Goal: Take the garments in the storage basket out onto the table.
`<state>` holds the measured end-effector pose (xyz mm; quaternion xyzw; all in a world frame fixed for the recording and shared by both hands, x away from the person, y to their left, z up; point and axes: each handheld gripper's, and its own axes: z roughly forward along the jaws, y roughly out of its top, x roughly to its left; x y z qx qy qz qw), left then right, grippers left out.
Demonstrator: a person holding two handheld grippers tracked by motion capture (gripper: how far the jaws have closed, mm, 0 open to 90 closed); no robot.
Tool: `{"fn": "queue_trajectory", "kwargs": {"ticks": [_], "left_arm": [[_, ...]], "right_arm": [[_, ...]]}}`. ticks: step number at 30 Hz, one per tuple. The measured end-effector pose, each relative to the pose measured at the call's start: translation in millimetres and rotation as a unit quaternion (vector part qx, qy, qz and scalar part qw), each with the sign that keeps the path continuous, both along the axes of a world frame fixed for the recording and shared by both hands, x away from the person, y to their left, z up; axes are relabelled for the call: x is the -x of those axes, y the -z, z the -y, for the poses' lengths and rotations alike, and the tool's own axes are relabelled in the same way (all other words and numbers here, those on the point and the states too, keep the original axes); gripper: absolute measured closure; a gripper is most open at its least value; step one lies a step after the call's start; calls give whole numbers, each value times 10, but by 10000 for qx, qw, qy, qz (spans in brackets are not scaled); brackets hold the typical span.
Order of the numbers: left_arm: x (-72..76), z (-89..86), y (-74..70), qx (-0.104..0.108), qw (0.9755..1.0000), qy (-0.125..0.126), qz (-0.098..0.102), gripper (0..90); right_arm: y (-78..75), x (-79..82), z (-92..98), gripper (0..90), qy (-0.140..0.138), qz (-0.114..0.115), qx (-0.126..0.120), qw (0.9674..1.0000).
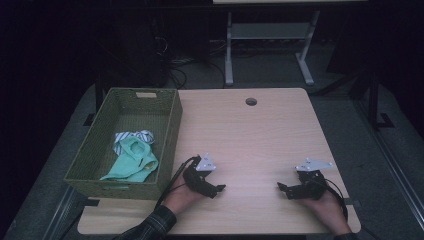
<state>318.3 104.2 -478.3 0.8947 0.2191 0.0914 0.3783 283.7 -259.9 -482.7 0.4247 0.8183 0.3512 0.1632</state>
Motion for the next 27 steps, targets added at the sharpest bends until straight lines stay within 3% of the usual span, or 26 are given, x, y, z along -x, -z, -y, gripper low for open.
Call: {"fn": "queue_trajectory", "kwargs": {"ticks": [19,27], "left_arm": [[-42,-19,-46,-129,9997,-49,-177,125],[-64,-53,-88,-158,9997,-66,-159,126]], "right_arm": [[1,-5,-5,51,-11,-19,6,10000],[1,-5,-6,51,-11,-18,10,10000]]}}
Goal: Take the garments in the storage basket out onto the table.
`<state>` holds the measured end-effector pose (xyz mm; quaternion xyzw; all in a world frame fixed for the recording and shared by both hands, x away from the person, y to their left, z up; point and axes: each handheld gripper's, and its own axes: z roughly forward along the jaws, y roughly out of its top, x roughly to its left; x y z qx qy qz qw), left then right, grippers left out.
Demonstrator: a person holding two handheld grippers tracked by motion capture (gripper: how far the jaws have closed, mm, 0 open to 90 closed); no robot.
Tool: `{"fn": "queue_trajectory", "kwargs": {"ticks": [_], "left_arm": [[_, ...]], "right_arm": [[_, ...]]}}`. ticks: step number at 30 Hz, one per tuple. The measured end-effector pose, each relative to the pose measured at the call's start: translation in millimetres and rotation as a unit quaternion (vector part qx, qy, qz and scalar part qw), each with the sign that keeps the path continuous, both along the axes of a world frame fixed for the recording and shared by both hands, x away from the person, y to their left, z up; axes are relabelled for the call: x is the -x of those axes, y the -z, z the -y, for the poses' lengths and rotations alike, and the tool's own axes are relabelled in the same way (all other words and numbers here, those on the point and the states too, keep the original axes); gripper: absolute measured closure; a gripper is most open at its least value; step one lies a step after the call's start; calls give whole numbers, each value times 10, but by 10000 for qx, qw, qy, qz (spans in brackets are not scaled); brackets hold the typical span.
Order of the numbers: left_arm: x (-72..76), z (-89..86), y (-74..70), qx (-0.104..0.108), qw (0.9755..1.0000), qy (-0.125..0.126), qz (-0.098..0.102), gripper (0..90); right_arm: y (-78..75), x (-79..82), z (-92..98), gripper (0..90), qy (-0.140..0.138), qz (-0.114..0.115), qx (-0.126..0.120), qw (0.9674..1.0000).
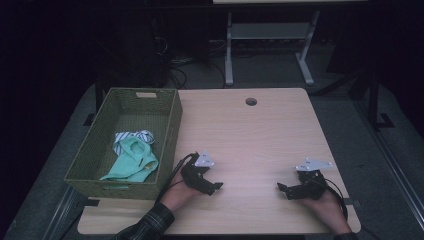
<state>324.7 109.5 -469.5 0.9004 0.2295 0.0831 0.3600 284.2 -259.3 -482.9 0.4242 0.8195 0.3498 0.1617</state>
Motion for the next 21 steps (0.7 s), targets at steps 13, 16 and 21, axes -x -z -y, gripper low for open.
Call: {"fn": "queue_trajectory", "kwargs": {"ticks": [13,16,21], "left_arm": [[5,-14,-31,28,10000,2,-51,128],[1,-17,-42,19,10000,-2,-51,128],[2,-14,-68,3,10000,5,-34,128]], "right_arm": [[-1,0,1,52,-3,-1,3,10000],[0,0,1,52,-3,-1,3,10000],[0,0,1,52,-5,4,3,10000]]}}
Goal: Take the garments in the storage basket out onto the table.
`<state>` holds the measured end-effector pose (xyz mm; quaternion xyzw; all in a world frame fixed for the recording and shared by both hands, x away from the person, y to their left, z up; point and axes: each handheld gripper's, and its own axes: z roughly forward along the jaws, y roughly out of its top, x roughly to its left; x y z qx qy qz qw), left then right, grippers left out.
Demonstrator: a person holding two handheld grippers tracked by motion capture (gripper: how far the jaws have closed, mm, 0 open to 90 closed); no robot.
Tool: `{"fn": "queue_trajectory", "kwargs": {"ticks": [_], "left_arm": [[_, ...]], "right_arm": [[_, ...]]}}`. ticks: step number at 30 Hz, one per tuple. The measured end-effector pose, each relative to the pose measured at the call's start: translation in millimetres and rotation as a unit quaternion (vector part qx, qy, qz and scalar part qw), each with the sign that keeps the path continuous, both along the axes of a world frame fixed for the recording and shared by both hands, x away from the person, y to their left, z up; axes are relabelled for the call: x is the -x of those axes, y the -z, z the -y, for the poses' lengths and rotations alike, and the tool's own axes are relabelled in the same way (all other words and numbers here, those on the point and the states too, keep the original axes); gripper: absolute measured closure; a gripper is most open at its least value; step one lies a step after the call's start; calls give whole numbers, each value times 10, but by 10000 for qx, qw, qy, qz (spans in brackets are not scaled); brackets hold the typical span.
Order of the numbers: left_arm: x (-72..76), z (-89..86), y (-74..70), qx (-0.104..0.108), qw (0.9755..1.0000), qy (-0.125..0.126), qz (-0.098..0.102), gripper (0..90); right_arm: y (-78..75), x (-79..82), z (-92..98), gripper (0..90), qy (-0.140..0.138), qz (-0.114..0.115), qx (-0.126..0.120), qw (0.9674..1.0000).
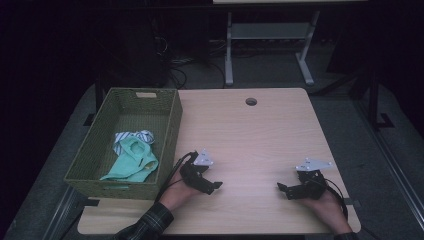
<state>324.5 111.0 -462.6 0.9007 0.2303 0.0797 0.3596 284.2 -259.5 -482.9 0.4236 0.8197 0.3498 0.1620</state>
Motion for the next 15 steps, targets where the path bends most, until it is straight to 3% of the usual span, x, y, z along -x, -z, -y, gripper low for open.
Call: {"fn": "queue_trajectory", "kwargs": {"ticks": [15], "left_arm": [[-6,-7,-69,-8,10000,-49,-22,130]], "right_arm": [[0,2,-2,50,5,-15,1,10000]]}}
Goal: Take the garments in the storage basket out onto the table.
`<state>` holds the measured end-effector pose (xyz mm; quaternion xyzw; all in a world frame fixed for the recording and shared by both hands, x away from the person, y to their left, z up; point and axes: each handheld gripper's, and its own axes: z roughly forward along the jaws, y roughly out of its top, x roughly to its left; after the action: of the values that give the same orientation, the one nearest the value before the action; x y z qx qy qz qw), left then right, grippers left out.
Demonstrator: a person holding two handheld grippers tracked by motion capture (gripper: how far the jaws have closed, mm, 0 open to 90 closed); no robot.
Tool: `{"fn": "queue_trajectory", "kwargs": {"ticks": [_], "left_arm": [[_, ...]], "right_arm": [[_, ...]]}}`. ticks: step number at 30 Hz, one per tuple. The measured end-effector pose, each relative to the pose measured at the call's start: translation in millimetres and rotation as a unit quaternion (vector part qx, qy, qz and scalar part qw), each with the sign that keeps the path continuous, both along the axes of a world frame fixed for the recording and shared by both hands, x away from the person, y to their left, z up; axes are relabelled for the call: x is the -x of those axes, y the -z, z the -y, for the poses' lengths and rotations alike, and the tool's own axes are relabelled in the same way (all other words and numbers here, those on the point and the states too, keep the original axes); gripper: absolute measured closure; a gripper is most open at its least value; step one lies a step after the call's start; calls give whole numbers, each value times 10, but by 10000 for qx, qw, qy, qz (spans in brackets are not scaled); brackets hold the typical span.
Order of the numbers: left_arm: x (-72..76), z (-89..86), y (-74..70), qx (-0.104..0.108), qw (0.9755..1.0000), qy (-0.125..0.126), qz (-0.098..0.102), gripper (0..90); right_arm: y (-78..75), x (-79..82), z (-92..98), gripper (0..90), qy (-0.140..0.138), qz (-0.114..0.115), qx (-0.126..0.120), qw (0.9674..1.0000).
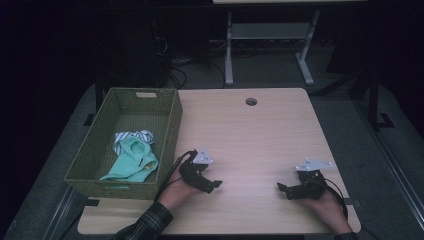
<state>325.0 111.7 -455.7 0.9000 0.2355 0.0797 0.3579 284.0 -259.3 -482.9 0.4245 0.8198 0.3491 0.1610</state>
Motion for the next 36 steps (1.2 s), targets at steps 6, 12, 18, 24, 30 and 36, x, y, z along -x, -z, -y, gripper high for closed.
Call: {"fn": "queue_trajectory", "kwargs": {"ticks": [6,12,18,24,30,36], "left_arm": [[-5,-6,-40,29,10000,-19,-9,131],[-13,-12,-80,71,9999,-30,-85,132],[-18,-3,-105,58,9999,-56,-141,131],[-17,-5,-134,59,9998,-73,-150,132],[-24,-11,-165,93,9998,-92,-140,134],[-19,-3,-206,57,9998,-98,-141,134]], "right_arm": [[0,0,-1,50,2,-3,-2,10000],[0,0,-1,50,0,-2,0,10000],[-1,1,0,50,1,-5,1,10000],[0,1,-1,49,1,-5,2,10000],[0,1,-1,49,0,-4,0,10000],[0,1,-1,49,1,-5,0,10000]]}}
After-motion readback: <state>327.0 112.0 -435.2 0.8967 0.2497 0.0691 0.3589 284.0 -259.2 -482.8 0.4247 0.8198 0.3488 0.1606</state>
